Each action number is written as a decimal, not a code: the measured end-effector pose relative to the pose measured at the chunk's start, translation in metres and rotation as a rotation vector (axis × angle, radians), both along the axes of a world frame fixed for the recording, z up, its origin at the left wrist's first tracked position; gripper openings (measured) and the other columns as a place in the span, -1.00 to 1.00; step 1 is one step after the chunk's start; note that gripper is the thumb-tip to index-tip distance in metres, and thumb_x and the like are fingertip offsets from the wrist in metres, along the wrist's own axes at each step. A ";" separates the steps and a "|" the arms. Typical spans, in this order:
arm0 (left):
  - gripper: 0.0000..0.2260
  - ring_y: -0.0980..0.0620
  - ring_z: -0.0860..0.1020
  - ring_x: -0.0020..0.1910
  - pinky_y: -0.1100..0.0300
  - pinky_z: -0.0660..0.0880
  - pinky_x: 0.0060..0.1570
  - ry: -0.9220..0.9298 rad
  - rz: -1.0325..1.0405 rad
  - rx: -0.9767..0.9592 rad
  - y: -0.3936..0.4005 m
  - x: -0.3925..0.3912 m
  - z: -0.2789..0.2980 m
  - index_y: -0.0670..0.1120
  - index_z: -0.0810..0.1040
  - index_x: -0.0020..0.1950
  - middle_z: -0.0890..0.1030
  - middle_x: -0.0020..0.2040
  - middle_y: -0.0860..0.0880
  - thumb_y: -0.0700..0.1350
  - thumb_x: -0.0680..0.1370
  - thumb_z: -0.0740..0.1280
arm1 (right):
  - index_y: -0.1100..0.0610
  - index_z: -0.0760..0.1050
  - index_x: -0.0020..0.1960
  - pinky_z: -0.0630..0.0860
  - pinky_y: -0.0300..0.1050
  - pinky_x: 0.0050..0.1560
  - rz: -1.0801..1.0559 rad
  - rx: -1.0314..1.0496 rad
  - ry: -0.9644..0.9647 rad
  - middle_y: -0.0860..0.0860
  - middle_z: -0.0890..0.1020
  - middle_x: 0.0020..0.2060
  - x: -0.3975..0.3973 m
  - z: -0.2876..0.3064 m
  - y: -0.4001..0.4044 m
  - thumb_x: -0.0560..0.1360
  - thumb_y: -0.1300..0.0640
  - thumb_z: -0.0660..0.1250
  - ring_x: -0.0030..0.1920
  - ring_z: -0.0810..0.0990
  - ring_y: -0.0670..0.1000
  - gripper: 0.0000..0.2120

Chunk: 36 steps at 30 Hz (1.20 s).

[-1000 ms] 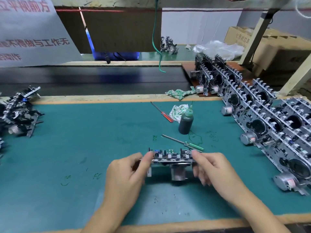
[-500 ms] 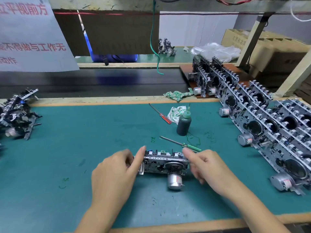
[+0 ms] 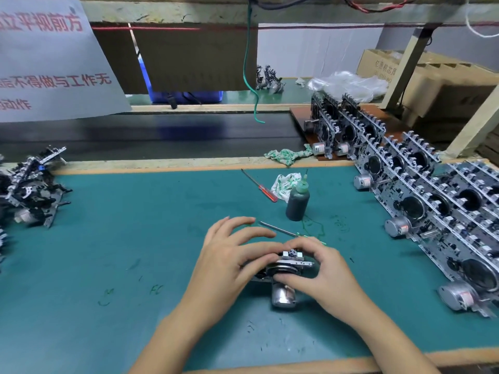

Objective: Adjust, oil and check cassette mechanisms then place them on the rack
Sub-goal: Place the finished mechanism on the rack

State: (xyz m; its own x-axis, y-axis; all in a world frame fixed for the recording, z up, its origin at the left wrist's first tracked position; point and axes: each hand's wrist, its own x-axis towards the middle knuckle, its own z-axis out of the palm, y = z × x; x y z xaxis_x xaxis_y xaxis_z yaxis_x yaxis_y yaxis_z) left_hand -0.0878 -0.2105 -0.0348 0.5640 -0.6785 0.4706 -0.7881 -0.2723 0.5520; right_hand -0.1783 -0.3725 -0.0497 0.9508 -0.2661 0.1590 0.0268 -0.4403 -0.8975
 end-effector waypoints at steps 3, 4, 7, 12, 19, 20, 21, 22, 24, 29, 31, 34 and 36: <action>-0.74 0.11 0.38 0.26 -0.15 0.31 0.27 0.023 -0.007 -0.020 -0.001 -0.001 -0.001 0.17 0.67 0.03 0.61 0.08 0.23 0.10 0.54 0.19 | 0.01 0.57 -0.15 0.46 -0.20 0.06 0.021 0.093 -0.001 -0.07 0.64 -0.14 0.002 -0.001 -0.001 0.18 0.11 0.55 -0.05 0.59 -0.06 -0.73; -0.74 0.11 0.38 0.27 -0.15 0.31 0.28 0.031 -0.015 -0.029 -0.001 -0.002 -0.002 0.15 0.67 0.03 0.61 0.07 0.23 0.10 0.54 0.19 | 0.01 0.57 -0.17 0.47 -0.21 0.04 0.040 0.124 0.005 -0.07 0.64 -0.14 0.003 0.000 -0.002 0.17 0.13 0.55 -0.07 0.60 -0.06 -0.73; -0.73 0.11 0.38 0.29 -0.14 0.30 0.29 0.063 -0.008 -0.034 0.000 -0.003 -0.002 0.14 0.68 0.02 0.61 0.05 0.25 0.09 0.53 0.19 | 0.05 0.58 -0.18 0.49 -0.21 -0.01 0.106 0.169 0.033 -0.03 0.65 -0.17 0.006 0.000 -0.006 0.19 0.21 0.59 -0.13 0.60 -0.07 -0.72; -0.71 0.08 0.39 0.31 -0.06 0.29 0.31 0.091 0.032 -0.015 -0.002 -0.005 0.001 0.16 0.68 -0.01 0.59 0.05 0.30 0.13 0.52 0.16 | 0.06 0.58 -0.19 0.47 -0.29 -0.07 0.083 0.200 -0.002 -0.07 0.63 -0.21 0.006 -0.003 -0.005 0.18 0.16 0.55 -0.18 0.59 -0.11 -0.75; -0.71 0.15 0.34 0.34 0.09 0.25 0.33 0.128 -0.007 0.010 -0.002 -0.004 0.002 0.22 0.65 0.03 0.53 0.07 0.38 0.17 0.51 0.14 | 0.06 0.57 -0.16 0.46 -0.28 -0.06 0.125 0.145 0.010 -0.06 0.64 -0.21 0.006 0.000 -0.010 0.20 0.19 0.58 -0.16 0.59 -0.12 -0.73; -0.70 0.16 0.34 0.34 0.10 0.24 0.33 0.133 0.002 0.015 -0.002 -0.004 0.002 0.22 0.65 0.02 0.53 0.07 0.39 0.18 0.51 0.14 | 0.04 0.57 -0.15 0.46 -0.30 -0.07 0.137 0.142 0.022 -0.08 0.64 -0.21 0.005 0.001 -0.010 0.22 0.22 0.59 -0.17 0.59 -0.13 -0.72; -0.70 0.17 0.33 0.34 0.12 0.23 0.33 0.143 0.006 0.013 -0.002 -0.004 0.001 0.23 0.65 0.02 0.53 0.06 0.40 0.19 0.51 0.14 | 0.01 0.57 -0.14 0.45 -0.31 -0.07 0.150 0.133 0.041 -0.10 0.64 -0.21 0.004 0.002 -0.011 0.24 0.22 0.59 -0.17 0.59 -0.15 -0.71; -0.70 0.18 0.33 0.34 0.15 0.21 0.33 0.151 0.005 0.009 -0.001 -0.004 0.000 0.25 0.65 0.02 0.53 0.06 0.40 0.19 0.51 0.14 | -0.03 0.57 -0.12 0.44 -0.31 -0.04 0.160 0.100 0.059 -0.13 0.64 -0.19 0.002 0.004 -0.012 0.24 0.16 0.58 -0.13 0.59 -0.16 -0.71; -0.71 0.20 0.33 0.34 0.19 0.20 0.33 0.150 0.002 0.008 0.000 -0.002 0.000 0.26 0.64 0.03 0.54 0.06 0.40 0.19 0.51 0.14 | -0.11 0.56 -0.01 0.39 -0.33 0.08 0.146 -0.074 0.071 -0.21 0.61 -0.08 -0.003 0.007 -0.017 0.25 -0.07 0.52 0.02 0.55 -0.20 -0.66; -0.70 0.22 0.35 0.30 0.24 0.20 0.30 0.136 0.014 0.001 -0.001 -0.003 -0.001 0.23 0.65 0.03 0.56 0.03 0.37 0.19 0.52 0.15 | 0.04 0.60 -0.08 0.41 -0.21 -0.09 -0.032 -0.659 -0.077 -0.17 0.57 -0.23 -0.021 -0.004 -0.019 0.34 -0.26 0.30 -0.13 0.47 -0.13 -0.61; -0.71 0.24 0.35 0.29 0.26 0.20 0.30 0.132 0.016 0.004 -0.001 -0.003 -0.001 0.24 0.65 0.03 0.55 0.03 0.37 0.18 0.52 0.15 | 0.08 0.53 -0.24 0.39 -0.17 -0.24 -0.044 -0.707 -0.088 -0.13 0.50 -0.35 -0.023 -0.009 -0.017 0.37 -0.24 0.28 -0.24 0.42 -0.10 -0.63; -0.71 0.23 0.37 0.28 0.29 0.20 0.29 0.121 0.020 -0.001 -0.001 -0.004 -0.003 0.23 0.65 0.03 0.57 0.02 0.34 0.18 0.52 0.15 | 0.06 0.55 -0.23 0.41 -0.18 -0.25 -0.038 -0.757 -0.099 -0.14 0.51 -0.35 -0.024 -0.012 -0.021 0.38 -0.25 0.27 -0.26 0.45 -0.07 -0.63; -0.71 0.24 0.37 0.28 0.30 0.19 0.28 0.125 0.018 -0.001 -0.001 -0.004 -0.002 0.23 0.66 0.03 0.58 0.02 0.33 0.18 0.52 0.16 | 0.03 0.57 -0.21 0.41 -0.20 -0.22 -0.040 -0.731 -0.088 -0.14 0.53 -0.33 -0.025 -0.010 -0.022 0.37 -0.27 0.27 -0.25 0.46 -0.08 -0.63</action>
State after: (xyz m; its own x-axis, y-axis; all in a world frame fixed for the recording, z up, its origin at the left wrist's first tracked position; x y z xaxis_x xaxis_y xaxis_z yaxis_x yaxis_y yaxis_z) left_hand -0.0919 -0.2119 -0.0369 0.6301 -0.6673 0.3970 -0.7085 -0.2847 0.6458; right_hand -0.2032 -0.3948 -0.0599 0.9180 -0.0969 0.3846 0.0572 -0.9272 -0.3701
